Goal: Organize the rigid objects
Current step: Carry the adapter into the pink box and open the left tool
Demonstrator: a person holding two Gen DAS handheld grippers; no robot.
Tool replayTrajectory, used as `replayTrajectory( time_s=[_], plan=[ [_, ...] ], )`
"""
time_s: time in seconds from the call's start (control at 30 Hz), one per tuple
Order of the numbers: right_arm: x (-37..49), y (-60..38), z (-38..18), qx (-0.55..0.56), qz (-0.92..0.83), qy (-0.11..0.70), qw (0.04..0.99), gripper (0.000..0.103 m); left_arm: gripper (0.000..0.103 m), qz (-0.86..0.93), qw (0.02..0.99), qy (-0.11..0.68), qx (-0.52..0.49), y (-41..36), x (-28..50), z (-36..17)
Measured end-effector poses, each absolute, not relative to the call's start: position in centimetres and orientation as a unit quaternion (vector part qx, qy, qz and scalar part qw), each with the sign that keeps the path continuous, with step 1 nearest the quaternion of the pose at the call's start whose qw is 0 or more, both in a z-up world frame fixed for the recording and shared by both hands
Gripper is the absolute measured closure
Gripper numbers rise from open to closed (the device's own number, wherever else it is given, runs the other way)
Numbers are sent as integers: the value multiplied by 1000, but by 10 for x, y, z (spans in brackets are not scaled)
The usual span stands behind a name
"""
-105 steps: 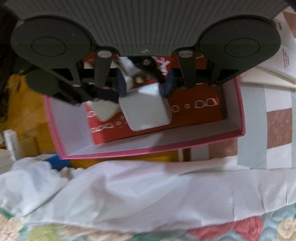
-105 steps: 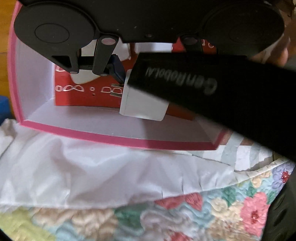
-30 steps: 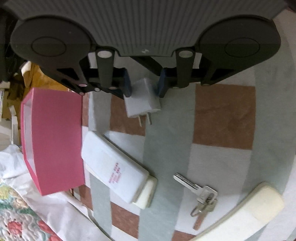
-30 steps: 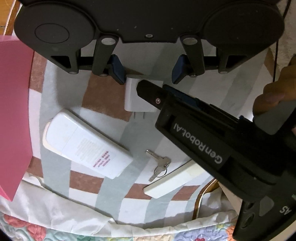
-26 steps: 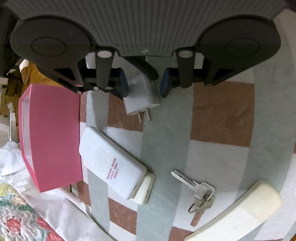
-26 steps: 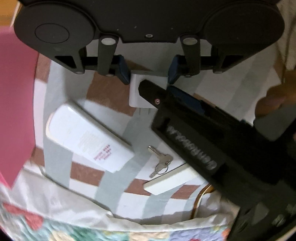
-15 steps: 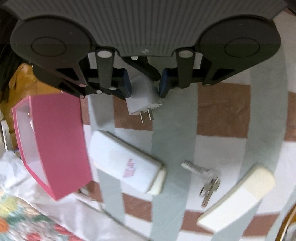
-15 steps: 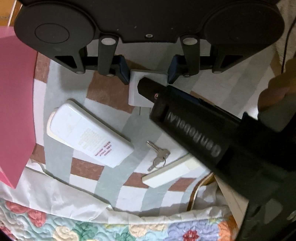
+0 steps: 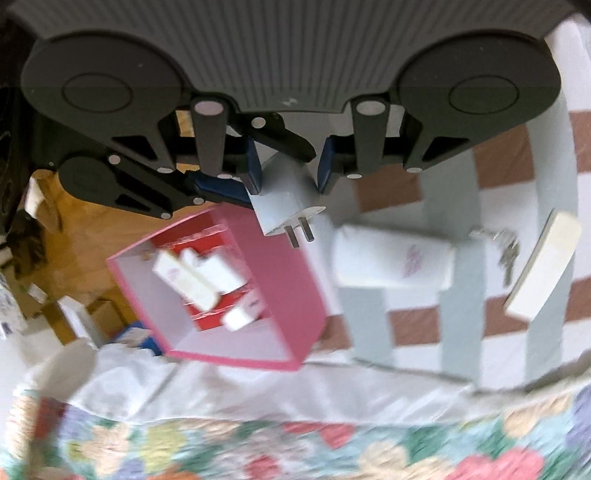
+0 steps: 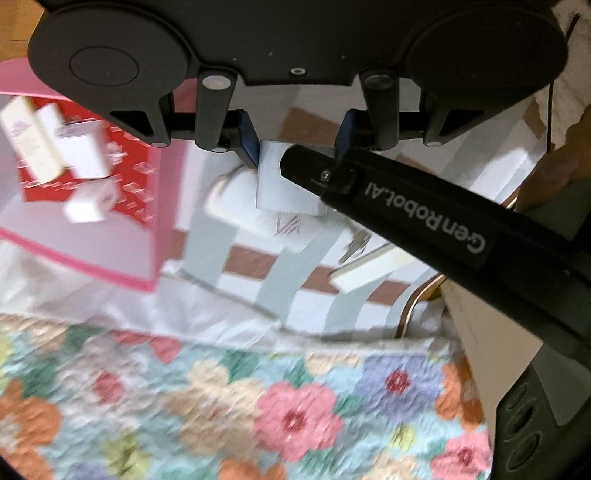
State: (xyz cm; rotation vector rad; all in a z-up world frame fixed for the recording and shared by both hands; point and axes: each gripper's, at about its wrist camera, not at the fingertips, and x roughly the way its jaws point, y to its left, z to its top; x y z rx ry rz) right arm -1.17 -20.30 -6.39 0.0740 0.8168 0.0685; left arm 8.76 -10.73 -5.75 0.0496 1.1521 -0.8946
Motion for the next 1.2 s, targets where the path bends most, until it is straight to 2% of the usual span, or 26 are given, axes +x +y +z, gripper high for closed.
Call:
replayTrajectory(
  time_s=[0.17, 0.37, 0.6, 0.8, 1.2],
  plan=[
    [-21, -230, -35, 55, 0, 395, 917, 53, 72, -440, 717, 540, 31, -145, 89, -30],
    [-15, -273, -24, 79, -25, 441, 894, 54, 71, -446, 674, 587, 36, -201, 97, -22],
    [7, -345, -51, 178, -69, 523, 831, 54, 71, -410, 631, 659, 8, -273, 111, -63],
    [23, -384, -80, 250, -75, 564, 783, 54, 71, -370, 601, 708, -25, -298, 126, -98],
    [50, -396, -129, 224, -77, 623, 746, 54, 71, -325, 584, 742, -48, -311, 134, -142]
  ],
)
